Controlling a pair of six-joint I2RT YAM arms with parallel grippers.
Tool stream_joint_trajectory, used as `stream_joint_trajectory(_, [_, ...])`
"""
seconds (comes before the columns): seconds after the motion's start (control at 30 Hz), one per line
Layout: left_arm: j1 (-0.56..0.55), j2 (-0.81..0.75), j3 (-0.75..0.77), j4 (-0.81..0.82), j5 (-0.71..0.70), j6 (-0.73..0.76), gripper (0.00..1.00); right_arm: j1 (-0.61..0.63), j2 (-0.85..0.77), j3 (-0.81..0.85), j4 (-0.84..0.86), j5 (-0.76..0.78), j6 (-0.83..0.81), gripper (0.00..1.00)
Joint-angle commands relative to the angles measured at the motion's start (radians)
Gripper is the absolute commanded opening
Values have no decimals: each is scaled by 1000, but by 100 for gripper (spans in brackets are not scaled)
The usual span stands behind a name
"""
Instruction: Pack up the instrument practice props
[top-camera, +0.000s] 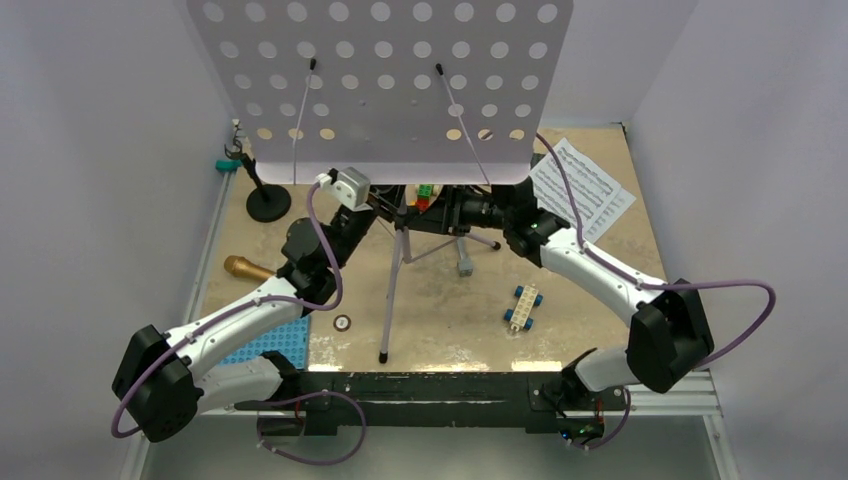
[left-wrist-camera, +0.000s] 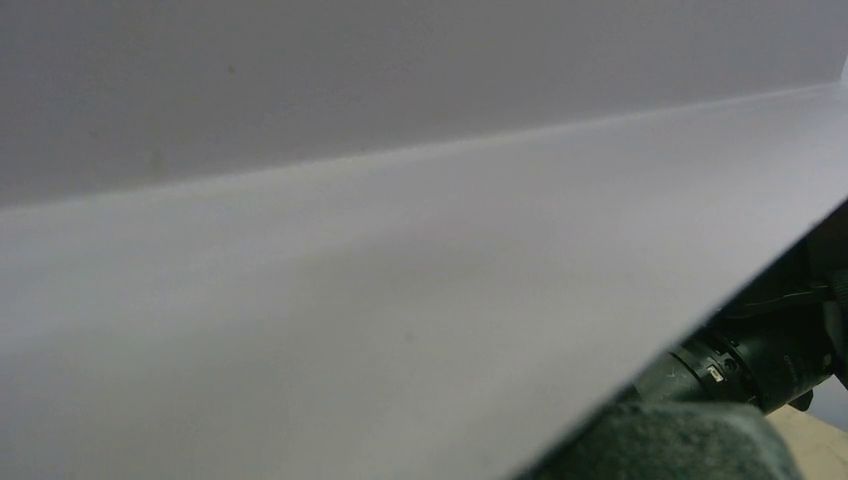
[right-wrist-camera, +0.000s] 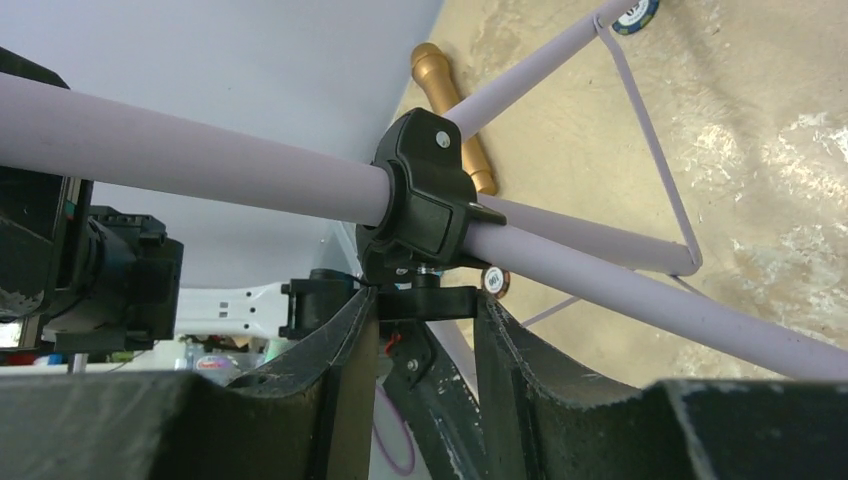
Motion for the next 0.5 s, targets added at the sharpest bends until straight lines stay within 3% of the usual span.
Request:
stream_joint_trajectory(0.0, [-8,18,-44,-129,8,12,0,-57,-42,-41,134,-7,55,28])
stream_joint_trajectory(0.1, [-8,15,-44,-132,8,12,0,-65,-12,-89,278,-83,212,45])
stream_joint_trajectory(0.3, [-8,5,-48,-139,6,13,0,-65,29,-94,405,-157,371,54])
stream_joint_trajectory(0.47, [-8,7,-47,-138,11,12,0,-65,68,-54,404,-208,424,53])
